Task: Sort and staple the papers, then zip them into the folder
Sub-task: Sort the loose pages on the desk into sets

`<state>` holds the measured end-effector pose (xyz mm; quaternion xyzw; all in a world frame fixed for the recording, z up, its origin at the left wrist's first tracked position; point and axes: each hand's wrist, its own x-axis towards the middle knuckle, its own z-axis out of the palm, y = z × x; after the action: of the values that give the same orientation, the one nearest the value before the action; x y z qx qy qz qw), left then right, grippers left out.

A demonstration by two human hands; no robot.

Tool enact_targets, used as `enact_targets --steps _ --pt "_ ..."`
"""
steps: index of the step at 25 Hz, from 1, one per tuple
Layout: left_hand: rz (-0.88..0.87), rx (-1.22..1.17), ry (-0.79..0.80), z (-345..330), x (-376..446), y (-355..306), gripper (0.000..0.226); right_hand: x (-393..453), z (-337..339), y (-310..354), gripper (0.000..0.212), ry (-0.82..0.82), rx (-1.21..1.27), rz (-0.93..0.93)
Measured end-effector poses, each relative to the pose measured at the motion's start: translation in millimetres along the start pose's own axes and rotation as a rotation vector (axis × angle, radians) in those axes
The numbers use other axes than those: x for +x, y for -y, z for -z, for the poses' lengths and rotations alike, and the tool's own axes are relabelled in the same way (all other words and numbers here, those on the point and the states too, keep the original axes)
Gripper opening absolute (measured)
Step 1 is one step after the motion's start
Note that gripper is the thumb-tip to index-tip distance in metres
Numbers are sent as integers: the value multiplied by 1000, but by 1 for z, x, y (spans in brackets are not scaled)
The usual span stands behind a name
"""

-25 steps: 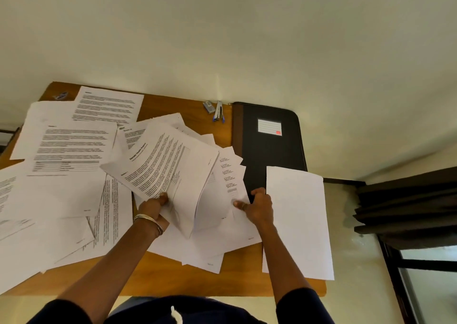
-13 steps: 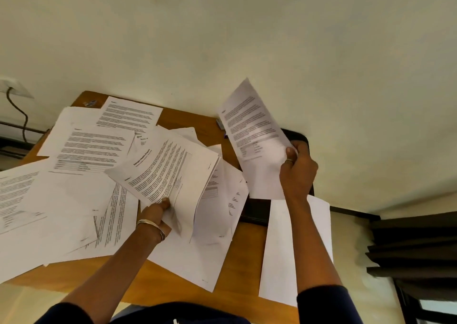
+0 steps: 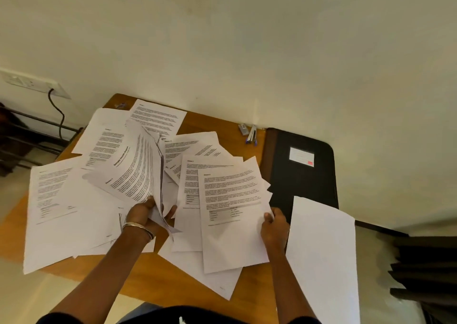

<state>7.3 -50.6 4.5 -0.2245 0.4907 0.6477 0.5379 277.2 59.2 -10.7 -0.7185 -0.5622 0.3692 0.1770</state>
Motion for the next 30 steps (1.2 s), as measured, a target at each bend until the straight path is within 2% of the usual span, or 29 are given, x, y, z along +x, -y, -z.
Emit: enact_targets --steps 5,9,14,20,23,26,28,30 --pt "-46 15 40 5 0 -4 15 2 -3 -1 33 9 -23 -5" --pt "-38 52 76 2 -4 -8 18 3 -8 -3 31 -9 -7 -8" --pt "-41 79 41 10 4 -16 15 2 -12 -5 31 0 11 -21" --pt "-56 27 53 13 3 -23 16 6 -14 -13 30 -14 32 -25" --pt "-56 15 36 18 3 -26 17 6 -15 -12 28 -61 91 -91" --pt "-53 -3 39 22 6 -27 26 9 -8 16 25 -175 220 -187" --pt "-48 -11 75 21 3 -28 26 15 -7 41 26 -245 316 -170" --pt "-45 -10 118 19 0 -30 24 20 -16 56 27 -238 368 -138"
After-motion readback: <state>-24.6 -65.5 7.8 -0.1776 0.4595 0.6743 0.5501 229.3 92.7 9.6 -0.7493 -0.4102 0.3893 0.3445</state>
